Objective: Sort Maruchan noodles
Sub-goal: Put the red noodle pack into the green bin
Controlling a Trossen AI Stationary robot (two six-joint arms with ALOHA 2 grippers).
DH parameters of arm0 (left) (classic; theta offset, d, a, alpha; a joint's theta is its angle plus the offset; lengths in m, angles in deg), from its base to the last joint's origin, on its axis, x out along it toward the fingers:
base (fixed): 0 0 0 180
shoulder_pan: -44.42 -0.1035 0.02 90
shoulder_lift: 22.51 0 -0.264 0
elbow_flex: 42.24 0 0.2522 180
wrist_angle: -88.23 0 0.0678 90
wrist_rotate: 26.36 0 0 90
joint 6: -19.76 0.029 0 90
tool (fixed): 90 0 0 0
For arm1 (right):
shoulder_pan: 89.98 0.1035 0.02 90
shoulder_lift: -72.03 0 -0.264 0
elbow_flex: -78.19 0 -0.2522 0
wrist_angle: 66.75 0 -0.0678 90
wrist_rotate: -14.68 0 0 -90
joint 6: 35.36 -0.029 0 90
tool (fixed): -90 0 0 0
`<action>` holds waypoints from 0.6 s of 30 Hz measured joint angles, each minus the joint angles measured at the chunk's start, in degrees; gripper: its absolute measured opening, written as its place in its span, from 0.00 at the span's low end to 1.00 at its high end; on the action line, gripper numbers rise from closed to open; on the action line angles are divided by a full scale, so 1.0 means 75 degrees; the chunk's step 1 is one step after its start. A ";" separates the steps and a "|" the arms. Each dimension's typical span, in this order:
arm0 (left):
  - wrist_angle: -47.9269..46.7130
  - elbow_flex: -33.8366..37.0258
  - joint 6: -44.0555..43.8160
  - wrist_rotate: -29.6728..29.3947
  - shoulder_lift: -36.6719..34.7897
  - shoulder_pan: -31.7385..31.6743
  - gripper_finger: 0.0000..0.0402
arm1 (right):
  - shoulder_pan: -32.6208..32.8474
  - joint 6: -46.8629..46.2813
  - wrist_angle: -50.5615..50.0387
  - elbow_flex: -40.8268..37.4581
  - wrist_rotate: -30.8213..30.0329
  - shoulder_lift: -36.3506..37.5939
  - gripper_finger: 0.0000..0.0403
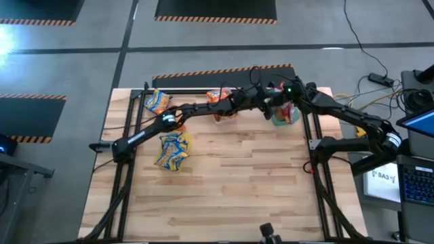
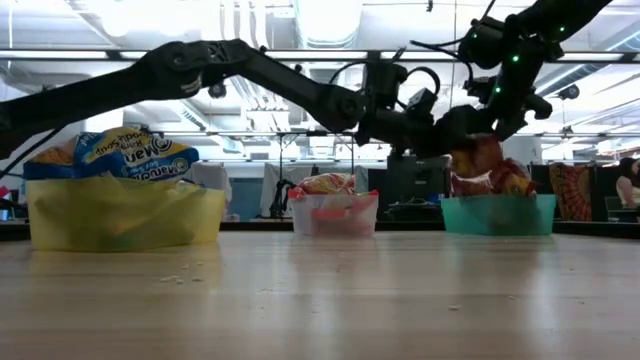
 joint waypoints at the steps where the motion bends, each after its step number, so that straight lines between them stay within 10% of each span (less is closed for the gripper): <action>1: 0.0029 -0.0003 -0.0008 -0.0026 0.0000 -0.0020 0.34 | 0.0000 0.0004 0.0001 0.0029 -0.0028 0.0007 0.41; 11: -0.0598 -0.0003 0.0070 -0.0068 0.0038 -0.0109 0.34 | 0.0070 0.0044 -0.0340 0.0896 0.0385 0.0063 0.41; 18: -0.0885 0.0029 0.0118 0.0089 0.0082 -0.0106 0.34 | 0.0226 -0.0143 -0.0466 0.1057 0.2057 0.0048 0.41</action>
